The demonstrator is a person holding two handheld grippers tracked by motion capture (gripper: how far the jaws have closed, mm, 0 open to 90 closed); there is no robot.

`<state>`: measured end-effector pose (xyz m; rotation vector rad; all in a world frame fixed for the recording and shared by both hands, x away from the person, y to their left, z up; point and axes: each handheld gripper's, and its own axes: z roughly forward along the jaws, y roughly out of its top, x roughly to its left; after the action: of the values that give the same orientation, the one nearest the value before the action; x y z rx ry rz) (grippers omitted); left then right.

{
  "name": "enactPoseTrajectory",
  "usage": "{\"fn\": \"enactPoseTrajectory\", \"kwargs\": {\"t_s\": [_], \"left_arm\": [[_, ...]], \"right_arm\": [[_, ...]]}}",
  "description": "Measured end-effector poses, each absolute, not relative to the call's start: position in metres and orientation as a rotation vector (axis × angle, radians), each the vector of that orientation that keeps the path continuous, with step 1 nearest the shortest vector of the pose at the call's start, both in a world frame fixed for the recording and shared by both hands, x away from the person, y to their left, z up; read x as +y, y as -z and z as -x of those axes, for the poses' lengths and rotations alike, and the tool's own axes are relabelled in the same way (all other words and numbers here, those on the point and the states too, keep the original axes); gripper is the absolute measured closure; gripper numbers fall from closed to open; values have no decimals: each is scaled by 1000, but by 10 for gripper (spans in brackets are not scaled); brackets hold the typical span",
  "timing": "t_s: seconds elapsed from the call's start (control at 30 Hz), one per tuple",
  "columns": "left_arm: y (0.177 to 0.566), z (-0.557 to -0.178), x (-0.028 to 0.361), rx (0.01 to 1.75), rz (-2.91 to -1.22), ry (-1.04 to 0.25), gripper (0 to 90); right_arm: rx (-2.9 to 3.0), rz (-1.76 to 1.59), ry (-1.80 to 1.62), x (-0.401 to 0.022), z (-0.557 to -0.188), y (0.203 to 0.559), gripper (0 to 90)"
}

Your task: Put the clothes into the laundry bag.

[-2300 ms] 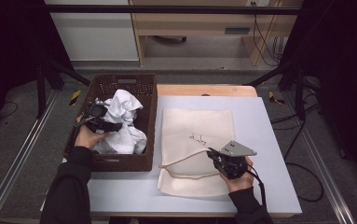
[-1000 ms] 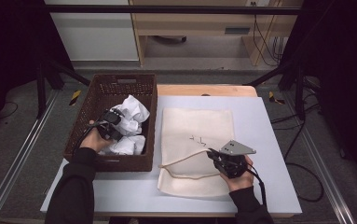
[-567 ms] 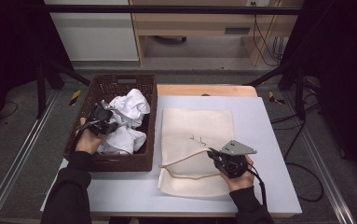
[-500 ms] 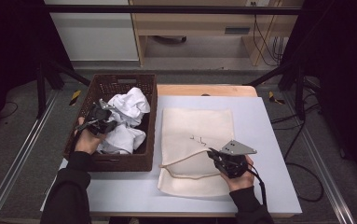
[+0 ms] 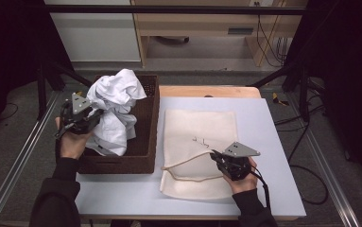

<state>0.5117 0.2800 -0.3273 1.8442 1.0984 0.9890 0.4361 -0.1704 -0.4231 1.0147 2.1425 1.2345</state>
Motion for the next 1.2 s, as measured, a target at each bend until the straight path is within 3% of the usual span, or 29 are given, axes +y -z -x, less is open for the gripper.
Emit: {"fn": "enactPoseTrajectory", "kwargs": {"t_s": [0.6,1.2], "left_arm": [[253,-475,271,938,-1577,-1022,760],[216,-424,257,804,-1536,-947,759]], "right_arm": [[2132,-1010,-1235,-170,-436,422,871],[2124,-1016,-1238,-170,-438,421,873]]}}
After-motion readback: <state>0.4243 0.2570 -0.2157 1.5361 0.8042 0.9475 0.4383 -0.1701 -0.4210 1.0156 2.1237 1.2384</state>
